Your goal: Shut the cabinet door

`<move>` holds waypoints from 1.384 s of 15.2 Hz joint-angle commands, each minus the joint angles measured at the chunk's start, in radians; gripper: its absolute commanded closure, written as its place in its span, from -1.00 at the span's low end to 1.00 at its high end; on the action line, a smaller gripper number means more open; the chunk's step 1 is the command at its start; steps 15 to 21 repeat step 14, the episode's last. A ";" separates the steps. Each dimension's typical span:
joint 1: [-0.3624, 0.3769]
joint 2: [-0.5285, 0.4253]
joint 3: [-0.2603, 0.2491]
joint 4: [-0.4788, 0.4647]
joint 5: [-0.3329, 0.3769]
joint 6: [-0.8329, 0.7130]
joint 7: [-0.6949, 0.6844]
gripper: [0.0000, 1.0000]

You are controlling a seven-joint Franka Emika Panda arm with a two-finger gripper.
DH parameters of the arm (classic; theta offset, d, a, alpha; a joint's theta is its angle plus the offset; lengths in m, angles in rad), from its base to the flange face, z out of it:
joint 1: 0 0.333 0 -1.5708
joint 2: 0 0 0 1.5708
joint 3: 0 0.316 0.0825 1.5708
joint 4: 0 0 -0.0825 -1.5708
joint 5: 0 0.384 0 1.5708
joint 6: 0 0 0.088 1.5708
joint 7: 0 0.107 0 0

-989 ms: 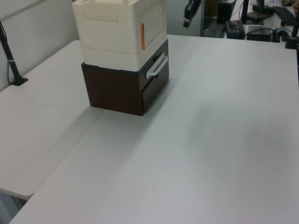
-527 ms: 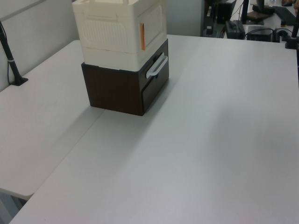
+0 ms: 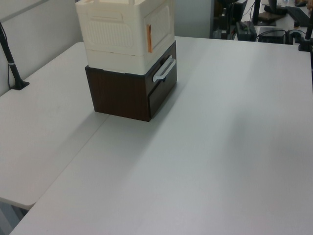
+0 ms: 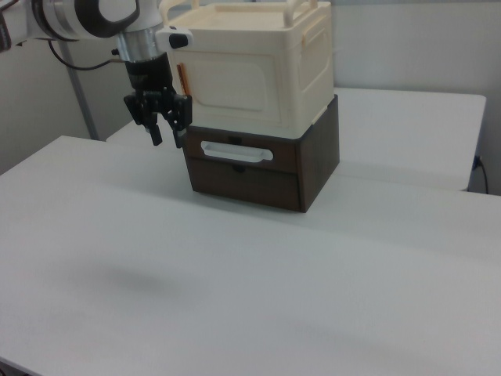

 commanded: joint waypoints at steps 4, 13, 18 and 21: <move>0.003 -0.040 -0.014 -0.039 -0.013 -0.009 -0.010 -1.00; -0.007 -0.055 -0.014 -0.035 -0.011 -0.010 -0.010 -1.00; -0.007 -0.055 -0.014 -0.035 -0.011 -0.010 -0.010 -1.00; -0.007 -0.055 -0.014 -0.035 -0.011 -0.010 -0.010 -1.00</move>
